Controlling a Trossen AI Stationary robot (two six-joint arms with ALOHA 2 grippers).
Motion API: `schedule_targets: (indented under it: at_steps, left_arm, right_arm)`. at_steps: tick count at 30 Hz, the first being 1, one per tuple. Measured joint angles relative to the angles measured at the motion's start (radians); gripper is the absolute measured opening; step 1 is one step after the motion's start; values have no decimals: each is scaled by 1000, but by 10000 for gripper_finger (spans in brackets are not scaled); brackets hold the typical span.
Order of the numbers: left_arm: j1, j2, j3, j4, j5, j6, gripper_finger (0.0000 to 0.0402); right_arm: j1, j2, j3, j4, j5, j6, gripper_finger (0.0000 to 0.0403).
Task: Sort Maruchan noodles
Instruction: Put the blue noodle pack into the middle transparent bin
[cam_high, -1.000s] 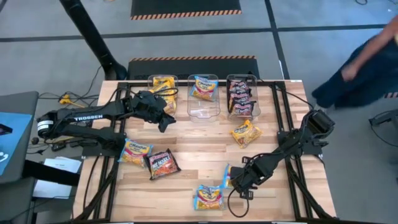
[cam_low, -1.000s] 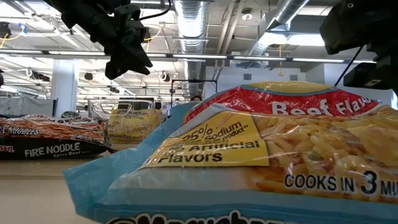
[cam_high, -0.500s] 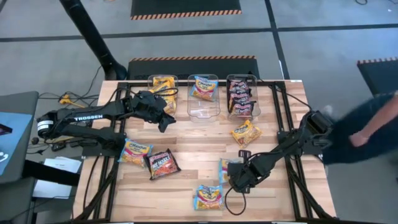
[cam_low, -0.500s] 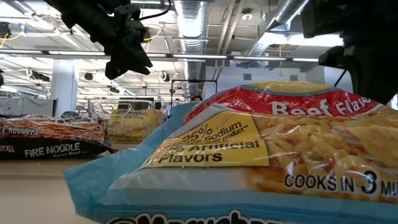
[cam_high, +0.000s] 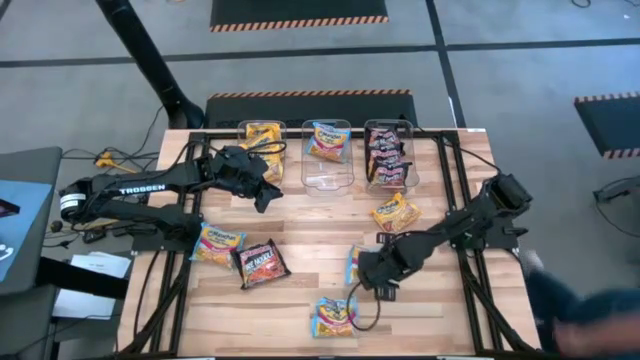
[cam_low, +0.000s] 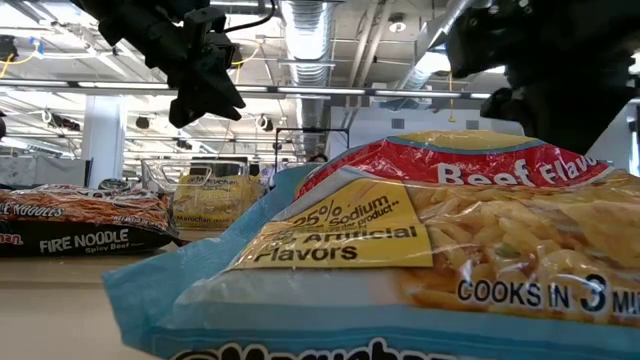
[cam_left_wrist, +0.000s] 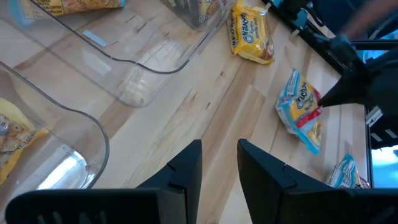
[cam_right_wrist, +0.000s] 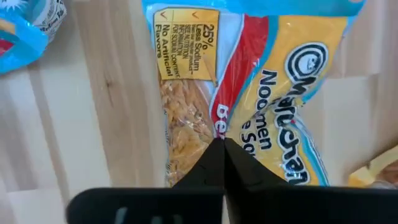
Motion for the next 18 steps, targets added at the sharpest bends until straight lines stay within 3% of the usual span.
schedule_targets:
  at_steps: [4,18]
  left_arm:
    - [0,0,0,0,0,0,88]
    - [0,0,0,0,0,-1,88]
  right_arm:
    - [-30,-1,0,0,-53,-17,62]
    - [-50,36,-7,45,-85,-49,230]
